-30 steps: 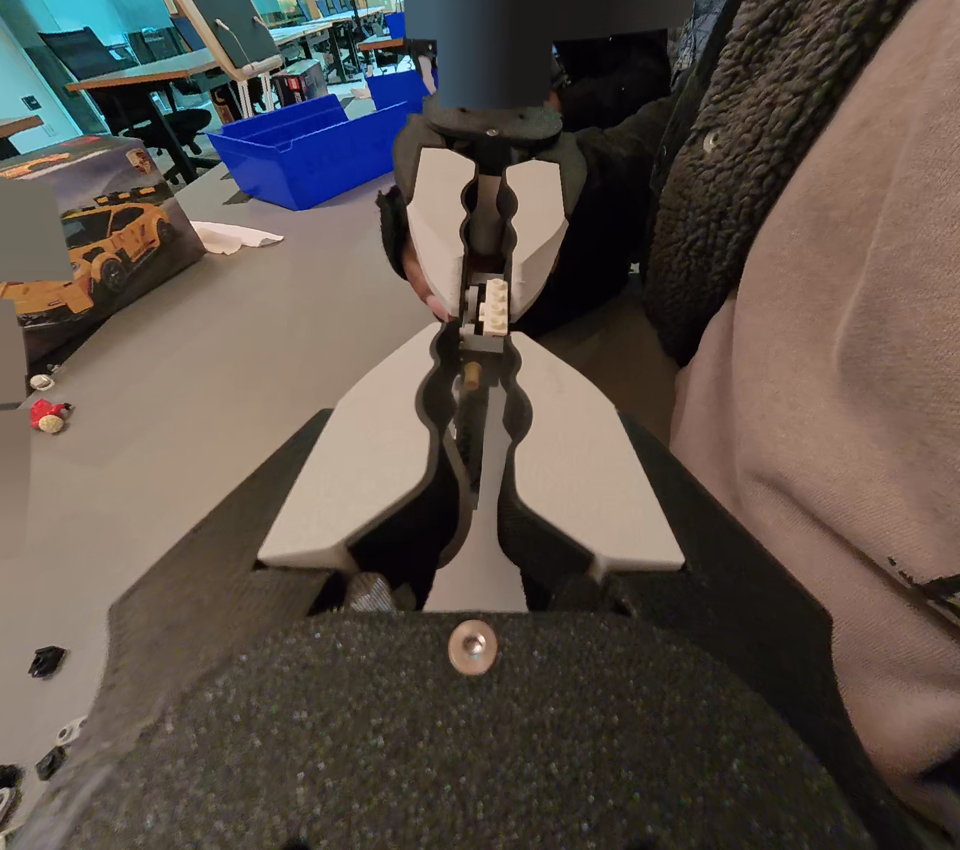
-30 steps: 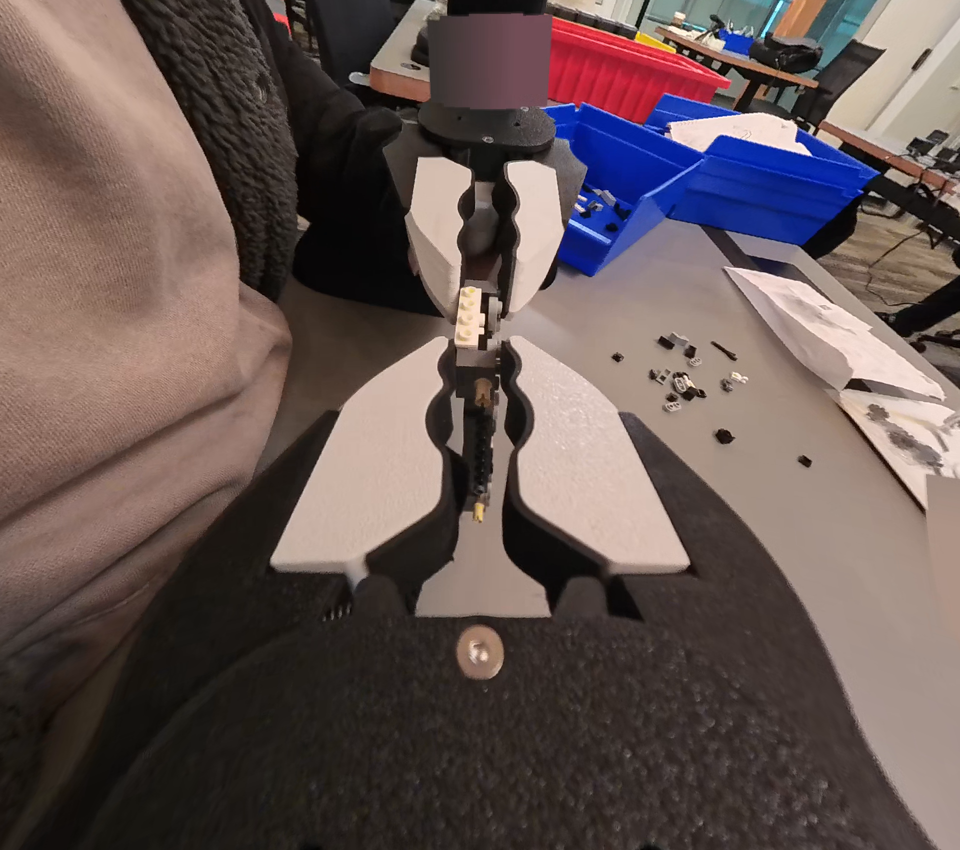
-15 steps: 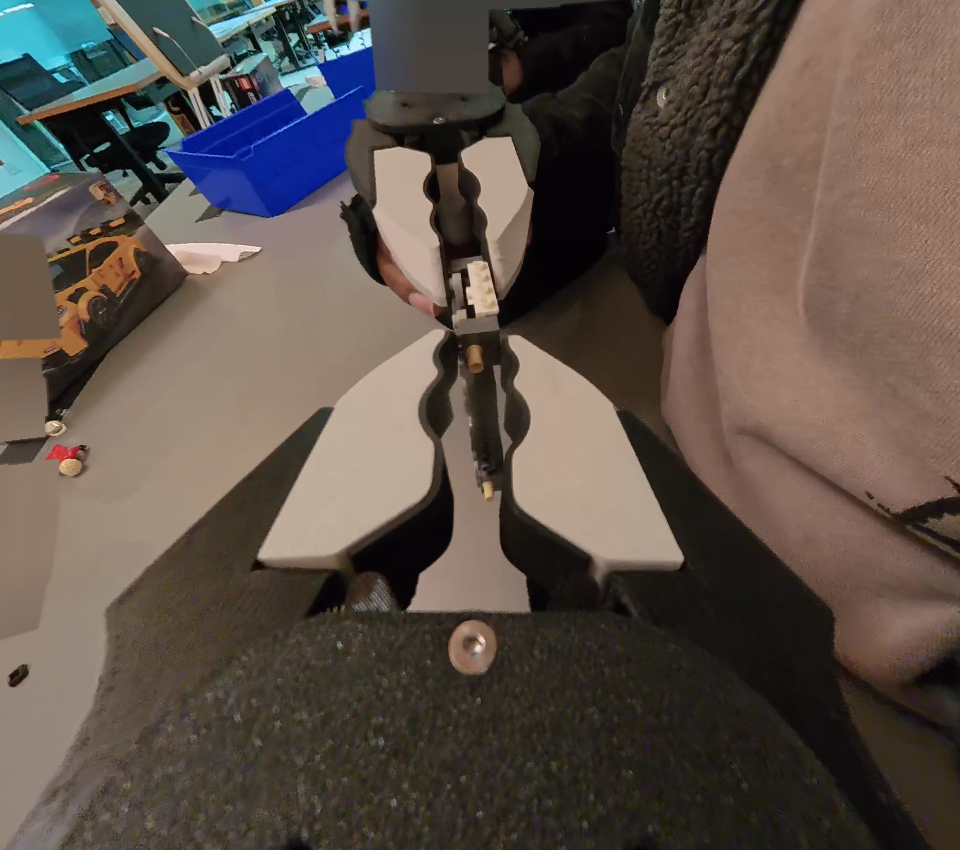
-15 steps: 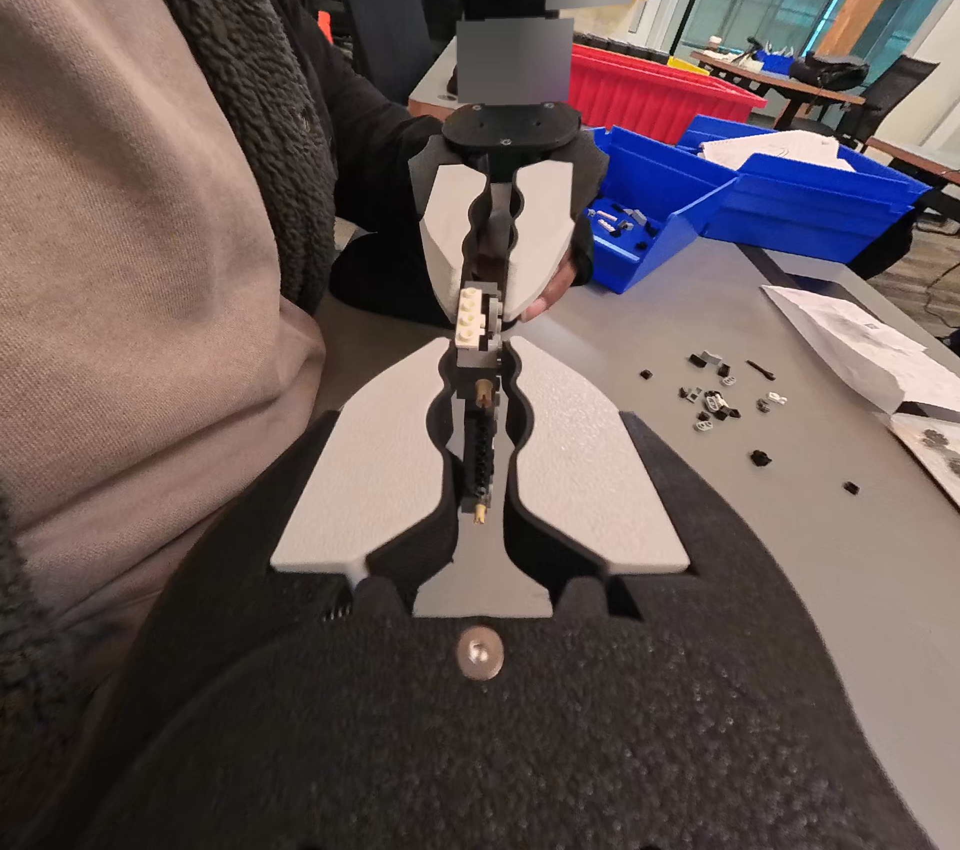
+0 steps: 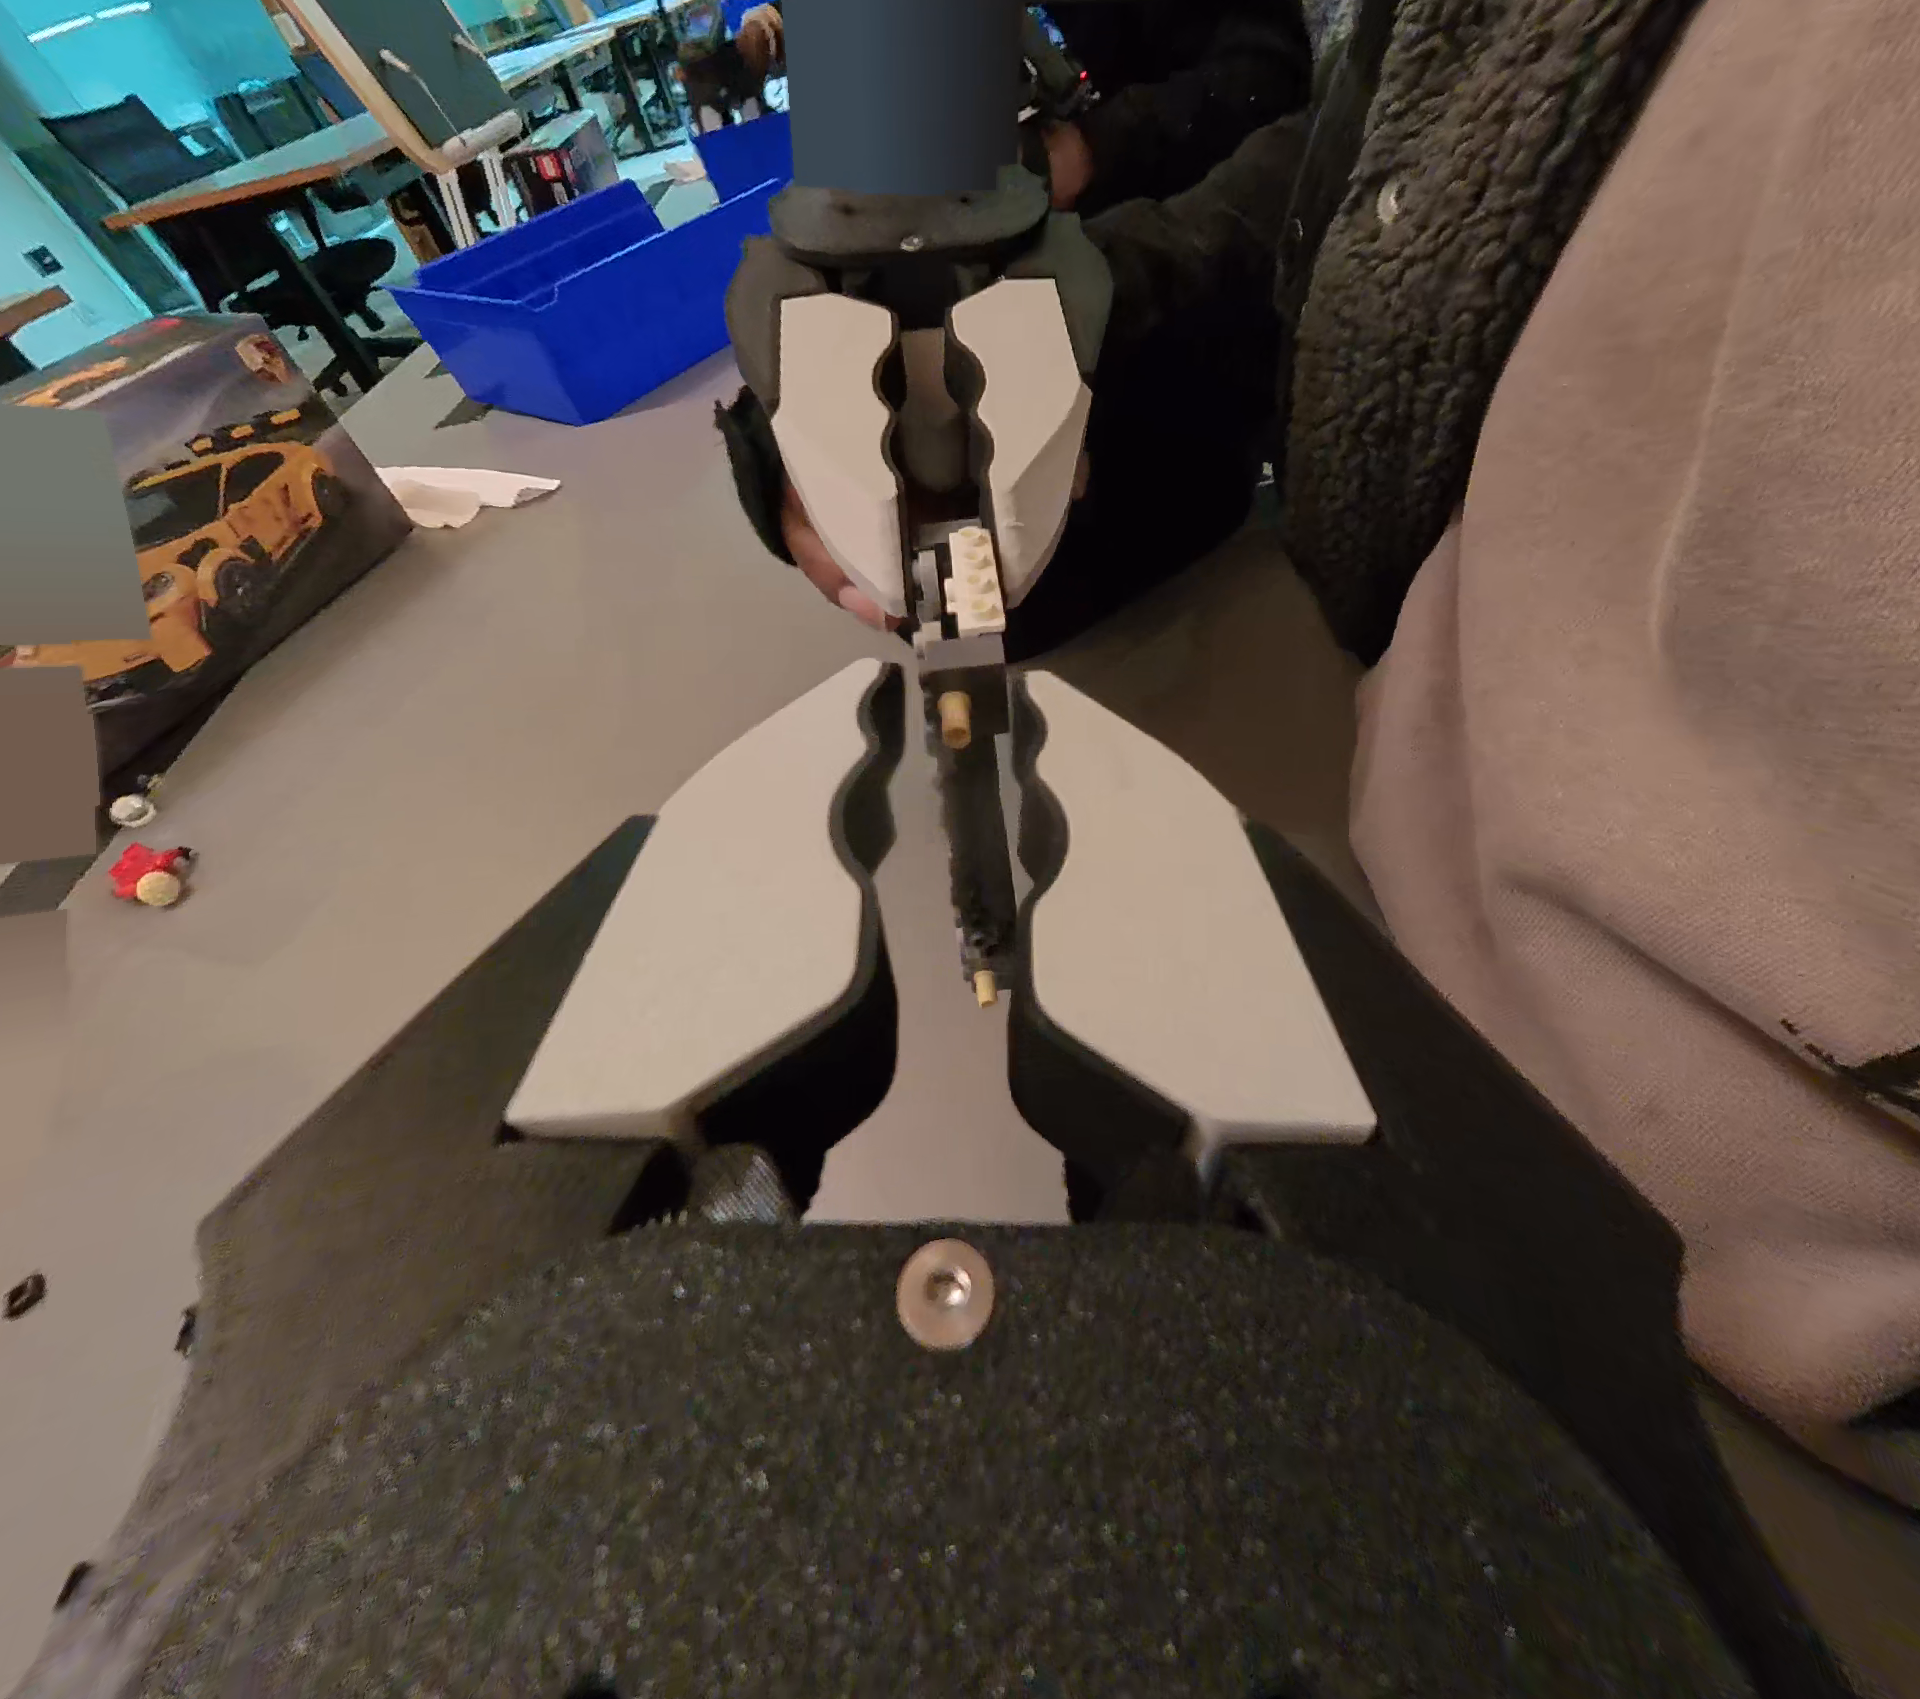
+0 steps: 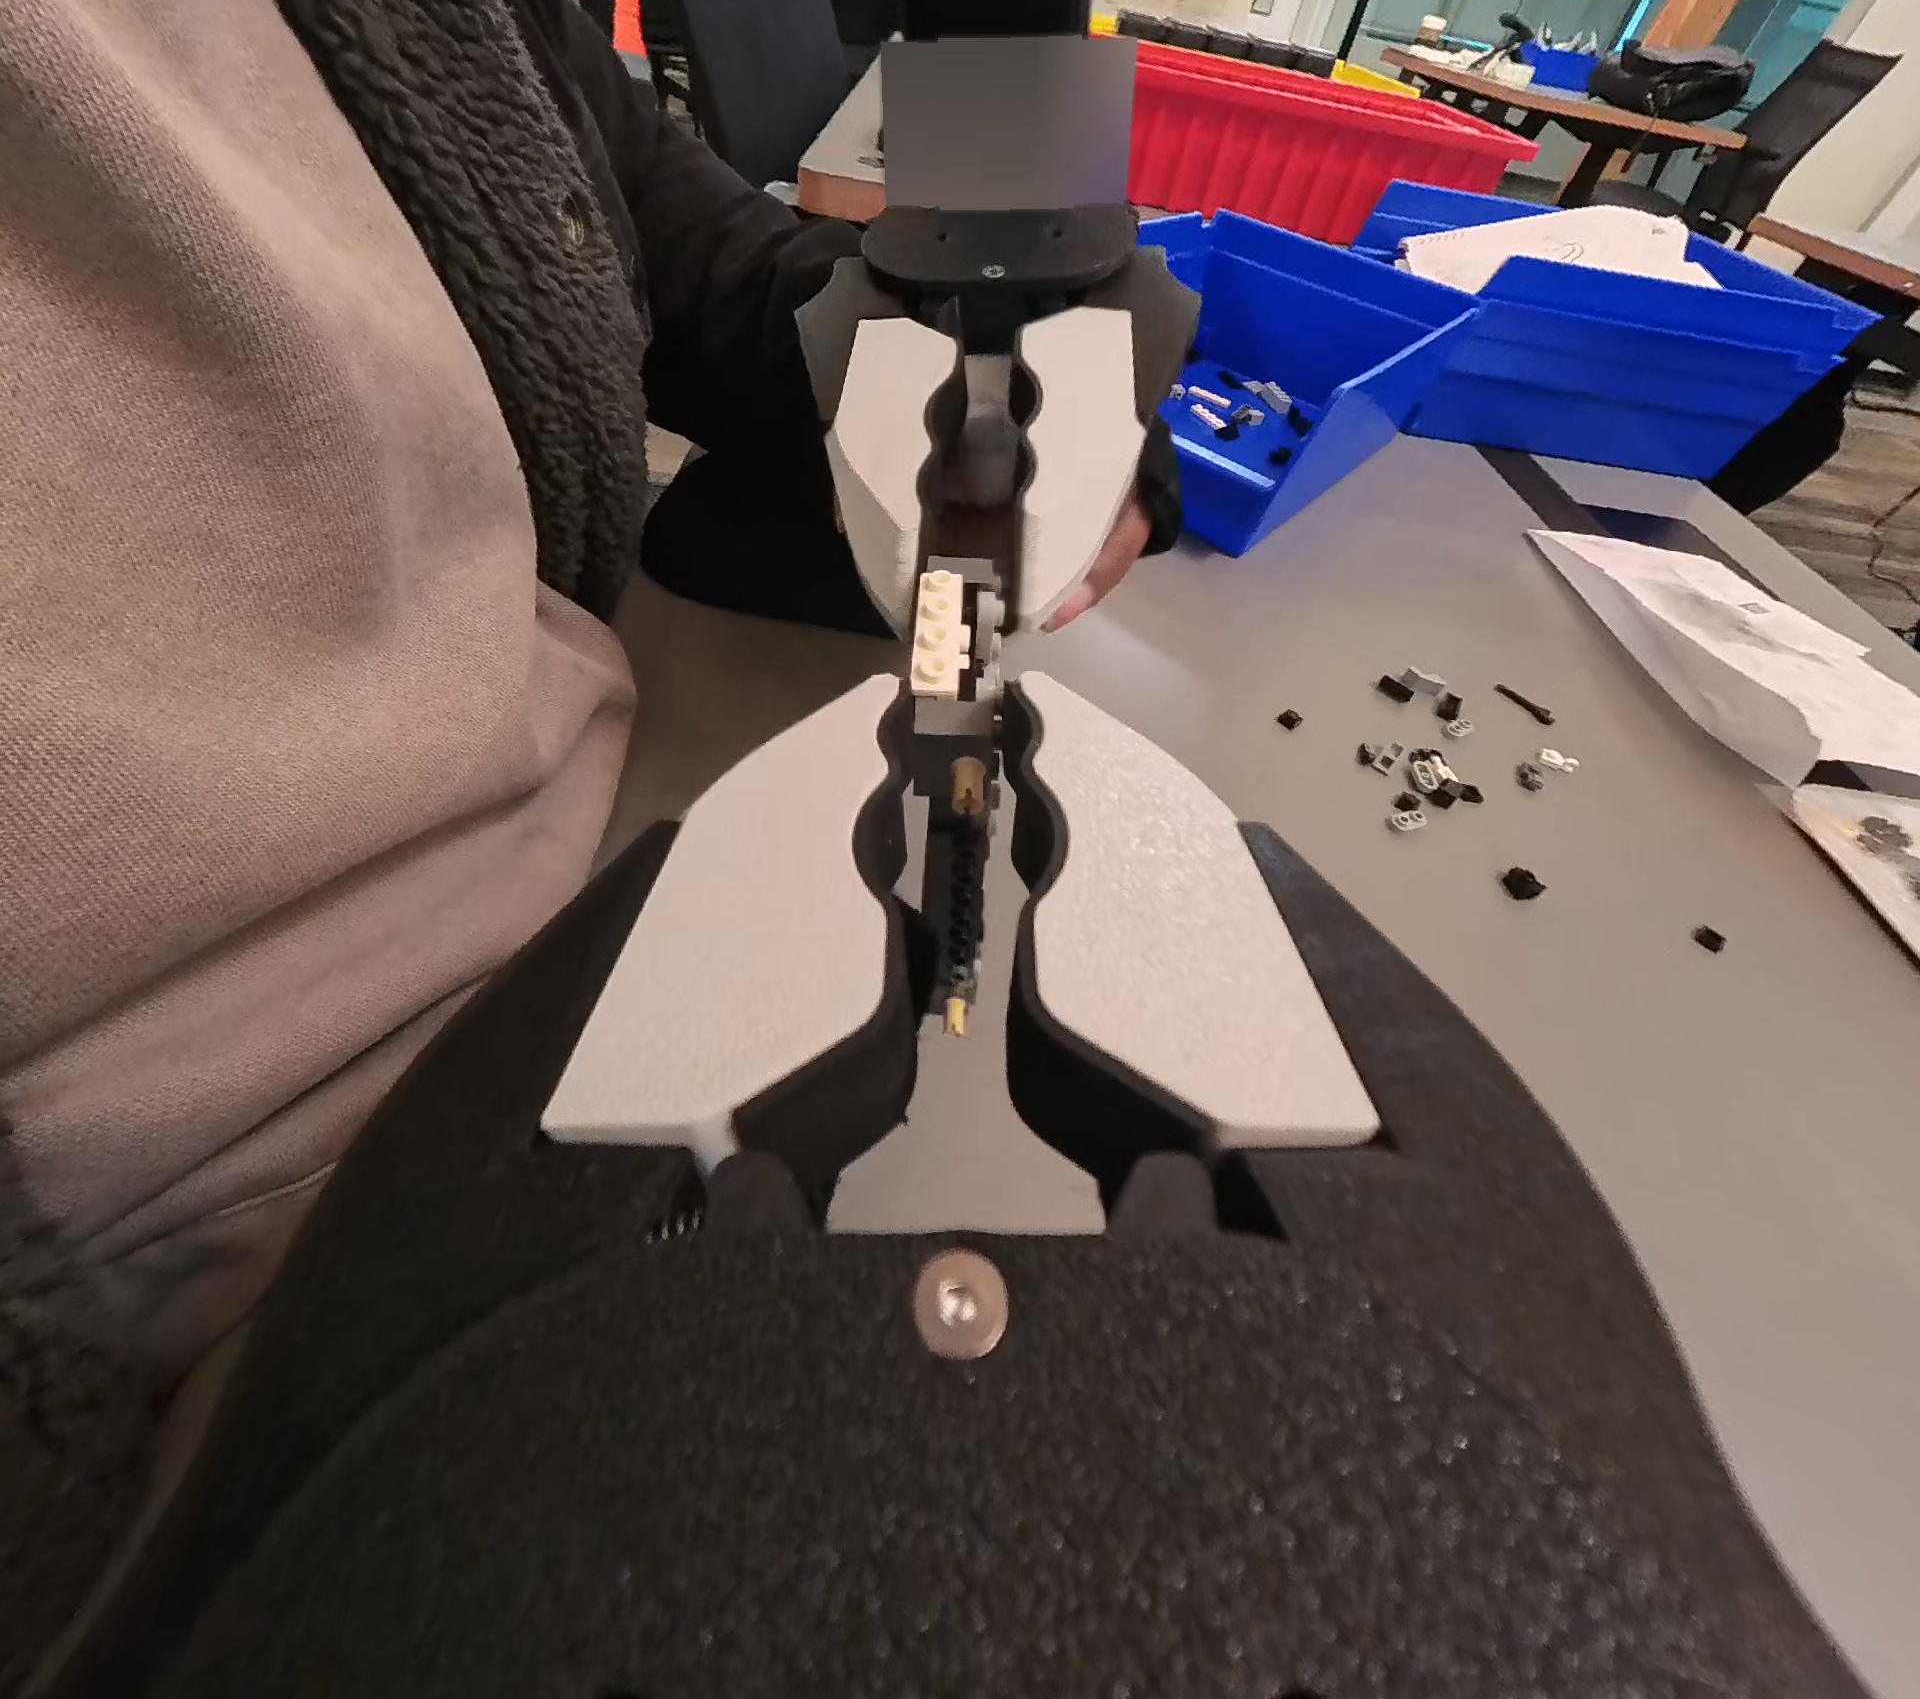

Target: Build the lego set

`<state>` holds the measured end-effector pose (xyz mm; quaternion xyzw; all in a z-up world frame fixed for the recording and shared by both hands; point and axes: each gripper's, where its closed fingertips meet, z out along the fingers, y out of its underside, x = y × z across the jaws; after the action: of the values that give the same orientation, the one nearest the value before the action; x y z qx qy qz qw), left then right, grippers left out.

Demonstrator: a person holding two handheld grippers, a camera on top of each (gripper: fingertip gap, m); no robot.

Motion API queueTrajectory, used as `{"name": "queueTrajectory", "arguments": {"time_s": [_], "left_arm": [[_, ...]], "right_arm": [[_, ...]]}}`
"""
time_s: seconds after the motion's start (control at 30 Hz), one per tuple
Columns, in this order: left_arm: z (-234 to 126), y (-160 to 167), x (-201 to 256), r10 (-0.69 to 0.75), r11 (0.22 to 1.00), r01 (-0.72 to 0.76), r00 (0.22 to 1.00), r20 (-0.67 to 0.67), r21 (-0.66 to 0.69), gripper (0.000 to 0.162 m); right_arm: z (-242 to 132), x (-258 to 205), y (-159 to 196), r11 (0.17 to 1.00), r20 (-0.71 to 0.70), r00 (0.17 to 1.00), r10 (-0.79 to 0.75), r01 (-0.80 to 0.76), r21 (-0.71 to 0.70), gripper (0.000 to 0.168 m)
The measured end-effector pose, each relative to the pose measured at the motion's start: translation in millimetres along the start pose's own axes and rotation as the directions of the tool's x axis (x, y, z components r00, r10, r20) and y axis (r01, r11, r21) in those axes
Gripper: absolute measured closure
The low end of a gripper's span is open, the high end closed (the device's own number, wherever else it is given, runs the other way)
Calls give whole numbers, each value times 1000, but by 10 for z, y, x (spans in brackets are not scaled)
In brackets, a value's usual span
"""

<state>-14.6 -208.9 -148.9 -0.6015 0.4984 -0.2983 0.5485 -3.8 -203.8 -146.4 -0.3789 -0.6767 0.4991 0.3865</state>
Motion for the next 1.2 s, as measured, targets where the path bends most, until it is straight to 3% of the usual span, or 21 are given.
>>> {"name": "queueTrajectory", "arguments": {"time_s": [1.2], "left_arm": [[56,-18,-196,-99,994,97,994,37,49,146]], "right_arm": [[-3,206,-29,999,-63,997,35,-34,15,153]]}}
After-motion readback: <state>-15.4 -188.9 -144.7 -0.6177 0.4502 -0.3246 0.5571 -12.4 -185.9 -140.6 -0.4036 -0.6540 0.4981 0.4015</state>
